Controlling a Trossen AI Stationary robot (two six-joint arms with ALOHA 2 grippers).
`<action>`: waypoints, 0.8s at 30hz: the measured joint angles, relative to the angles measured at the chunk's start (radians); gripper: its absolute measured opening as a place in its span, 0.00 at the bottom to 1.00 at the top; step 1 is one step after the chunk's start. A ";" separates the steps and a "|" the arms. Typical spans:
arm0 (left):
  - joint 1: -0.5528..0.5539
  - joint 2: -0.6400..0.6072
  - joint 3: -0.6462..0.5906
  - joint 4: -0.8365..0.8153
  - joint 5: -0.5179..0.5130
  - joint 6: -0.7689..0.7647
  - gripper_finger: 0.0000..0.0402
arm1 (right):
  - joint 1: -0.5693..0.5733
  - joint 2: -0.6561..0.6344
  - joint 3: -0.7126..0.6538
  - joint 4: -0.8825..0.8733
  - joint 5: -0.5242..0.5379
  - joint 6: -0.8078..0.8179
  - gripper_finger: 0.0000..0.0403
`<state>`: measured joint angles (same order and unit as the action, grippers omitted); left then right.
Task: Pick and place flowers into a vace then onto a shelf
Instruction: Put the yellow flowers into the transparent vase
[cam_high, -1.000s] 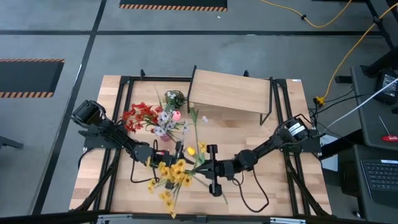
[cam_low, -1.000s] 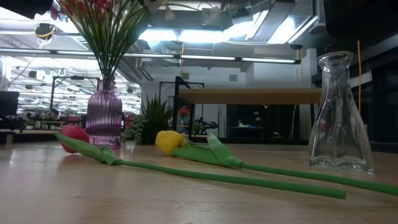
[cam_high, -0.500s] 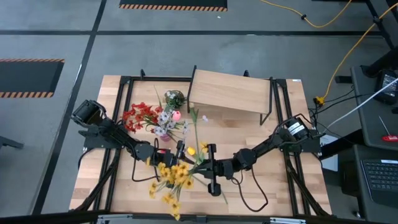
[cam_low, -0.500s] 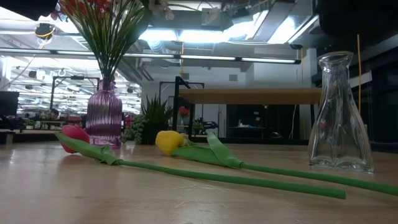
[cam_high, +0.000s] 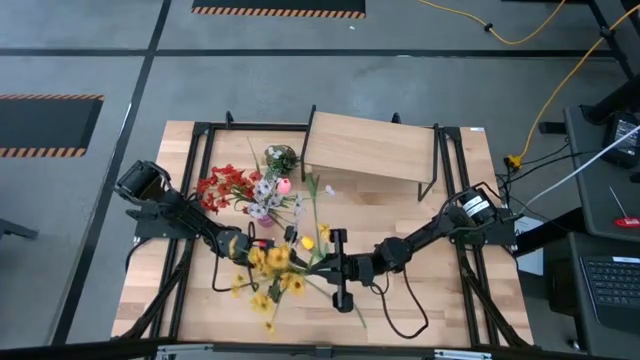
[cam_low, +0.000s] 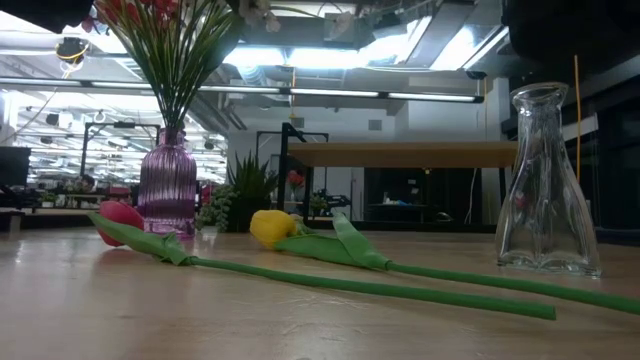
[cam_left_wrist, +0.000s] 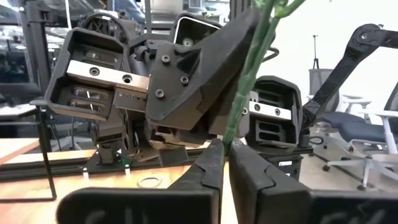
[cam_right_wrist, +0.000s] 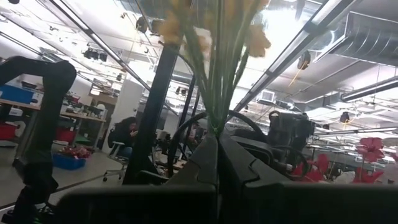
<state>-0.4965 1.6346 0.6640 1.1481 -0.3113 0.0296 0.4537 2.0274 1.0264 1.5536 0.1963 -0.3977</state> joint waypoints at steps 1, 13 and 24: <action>0.000 0.000 0.000 0.000 0.000 0.008 0.02 | 0.000 0.000 0.000 0.000 0.000 0.000 0.00; -0.033 0.000 0.000 -0.019 -0.017 -0.010 0.01 | 0.009 0.000 0.000 -0.021 -0.006 0.082 0.08; -0.066 -0.082 0.000 -0.152 -0.084 -0.072 0.00 | 0.068 -0.003 0.000 -0.033 0.096 0.050 0.24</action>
<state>-0.5626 1.5526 0.6640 0.9961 -0.3953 -0.0425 0.5216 2.0244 1.0261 1.5209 0.2924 -0.3478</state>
